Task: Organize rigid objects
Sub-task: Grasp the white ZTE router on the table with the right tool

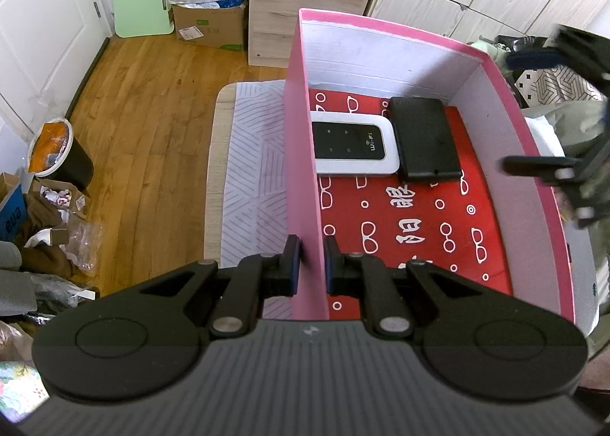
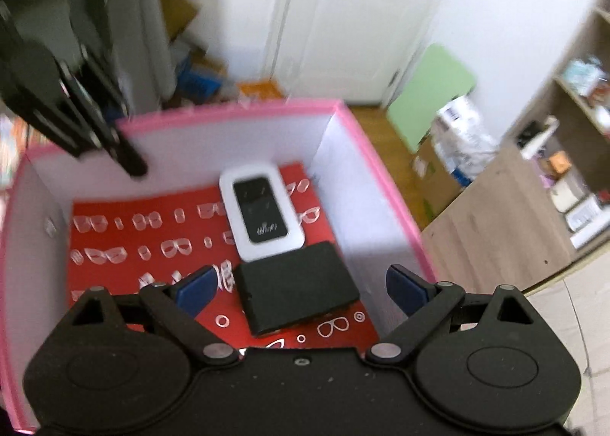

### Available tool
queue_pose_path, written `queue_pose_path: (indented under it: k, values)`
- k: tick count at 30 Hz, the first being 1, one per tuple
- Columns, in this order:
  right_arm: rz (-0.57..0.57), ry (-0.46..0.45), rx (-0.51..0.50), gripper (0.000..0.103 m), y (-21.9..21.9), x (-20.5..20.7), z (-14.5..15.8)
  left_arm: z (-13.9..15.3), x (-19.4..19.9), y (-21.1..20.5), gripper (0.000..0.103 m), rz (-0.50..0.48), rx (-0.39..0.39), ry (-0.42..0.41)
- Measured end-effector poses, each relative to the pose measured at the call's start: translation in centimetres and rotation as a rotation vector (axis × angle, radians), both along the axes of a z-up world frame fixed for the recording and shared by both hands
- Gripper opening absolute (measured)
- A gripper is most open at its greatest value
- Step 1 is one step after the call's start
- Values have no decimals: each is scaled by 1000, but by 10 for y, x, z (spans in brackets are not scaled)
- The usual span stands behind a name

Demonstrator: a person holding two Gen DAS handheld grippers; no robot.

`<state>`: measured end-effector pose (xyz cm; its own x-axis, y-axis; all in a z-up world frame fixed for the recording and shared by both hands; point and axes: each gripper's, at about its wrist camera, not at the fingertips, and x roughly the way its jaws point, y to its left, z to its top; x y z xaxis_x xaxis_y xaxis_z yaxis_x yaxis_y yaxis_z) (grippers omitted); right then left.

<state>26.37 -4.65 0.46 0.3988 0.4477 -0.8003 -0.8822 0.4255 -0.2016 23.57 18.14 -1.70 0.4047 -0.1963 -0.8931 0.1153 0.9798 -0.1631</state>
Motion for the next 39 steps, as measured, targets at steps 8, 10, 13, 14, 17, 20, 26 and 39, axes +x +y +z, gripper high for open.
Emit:
queue_pose_path:
  k: [8,10,13,14,17,20,26,39]
  values:
    - [-344,22,206,88,-79,-32,21,1,-3,-3,12,0,8,-16]
    - [-413,38,204,88,-97,-40,15,0,-5,-4,12,-5,15,-25]
    - [-475,36,216,89,-119,-59,6,0,-6,-3,12,3,5,-25]
    - [-493,39,224,89,-125,-66,2,0,-6,-3,12,7,1,-25]
    - [-542,46,259,91,-136,-83,-15,0,-6,-1,12,19,-5,-25]
    - [-612,55,293,91,-141,-101,-34,0,-6,0,12,31,-13,-23]
    - [-728,53,325,93,-149,-114,-69,0,-6,-1,12,43,-12,-20]
    - [-661,23,204,98,-142,-92,-103,0,-6,-2,12,53,-10,-18]
